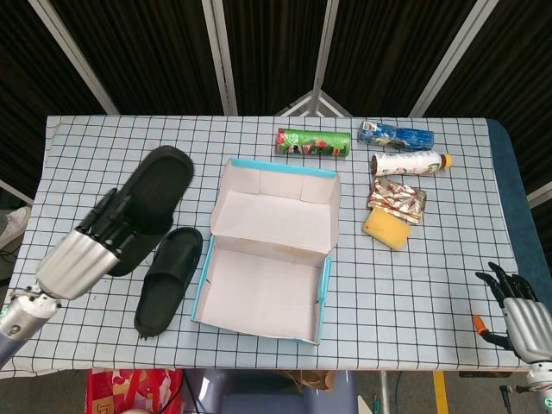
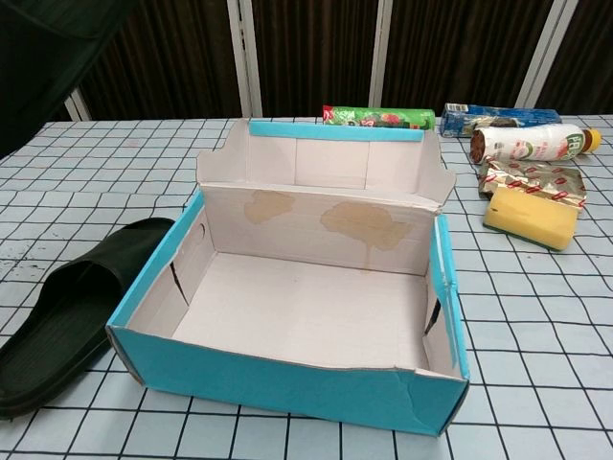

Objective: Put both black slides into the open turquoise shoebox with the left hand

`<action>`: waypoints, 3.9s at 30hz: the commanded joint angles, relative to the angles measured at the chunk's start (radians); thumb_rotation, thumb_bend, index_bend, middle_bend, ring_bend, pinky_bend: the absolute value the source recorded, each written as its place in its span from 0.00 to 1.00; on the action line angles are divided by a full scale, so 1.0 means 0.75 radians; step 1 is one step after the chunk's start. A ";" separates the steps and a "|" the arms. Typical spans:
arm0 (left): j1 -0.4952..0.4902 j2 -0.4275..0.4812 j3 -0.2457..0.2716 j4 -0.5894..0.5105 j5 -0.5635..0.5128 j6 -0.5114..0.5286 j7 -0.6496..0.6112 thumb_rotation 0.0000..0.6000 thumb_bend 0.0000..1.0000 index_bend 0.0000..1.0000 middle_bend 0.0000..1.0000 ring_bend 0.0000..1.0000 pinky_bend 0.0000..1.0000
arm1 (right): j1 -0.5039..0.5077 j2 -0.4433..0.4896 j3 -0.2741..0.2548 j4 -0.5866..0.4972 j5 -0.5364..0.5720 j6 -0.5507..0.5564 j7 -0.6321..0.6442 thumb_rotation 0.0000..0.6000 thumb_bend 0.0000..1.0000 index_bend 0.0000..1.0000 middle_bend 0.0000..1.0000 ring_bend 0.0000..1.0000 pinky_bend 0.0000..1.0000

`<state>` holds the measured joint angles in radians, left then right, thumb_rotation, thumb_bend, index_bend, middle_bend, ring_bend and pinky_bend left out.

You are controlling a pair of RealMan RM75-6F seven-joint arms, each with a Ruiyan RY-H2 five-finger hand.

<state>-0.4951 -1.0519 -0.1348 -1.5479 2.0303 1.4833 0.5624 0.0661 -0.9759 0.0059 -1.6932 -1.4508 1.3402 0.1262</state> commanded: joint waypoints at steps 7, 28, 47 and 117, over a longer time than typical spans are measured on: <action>-0.439 0.052 -0.086 -0.163 0.434 -0.589 0.429 1.00 0.37 0.45 0.41 0.01 0.07 | -0.012 0.009 -0.004 0.008 -0.019 0.023 0.036 1.00 0.39 0.17 0.05 0.13 0.07; -0.734 -0.367 0.020 0.250 0.496 -0.669 0.331 1.00 0.41 0.44 0.44 0.03 0.08 | -0.013 0.013 0.005 0.026 0.005 0.014 0.068 1.00 0.39 0.17 0.05 0.13 0.07; -0.738 -0.596 0.175 0.589 0.459 -0.499 0.237 1.00 0.41 0.45 0.45 0.03 0.07 | -0.013 0.015 0.006 0.021 0.015 0.004 0.062 1.00 0.39 0.17 0.05 0.13 0.07; -0.715 -0.477 0.275 0.279 0.043 -0.715 0.463 1.00 0.19 0.04 0.00 0.00 0.00 | 0.004 0.021 0.007 -0.006 0.050 -0.049 0.021 1.00 0.39 0.19 0.05 0.13 0.07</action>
<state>-1.0579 -1.4576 0.0944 -1.2516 2.1037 0.9886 0.8367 0.0688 -0.9601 0.0112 -1.6978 -1.4130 1.3033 0.1423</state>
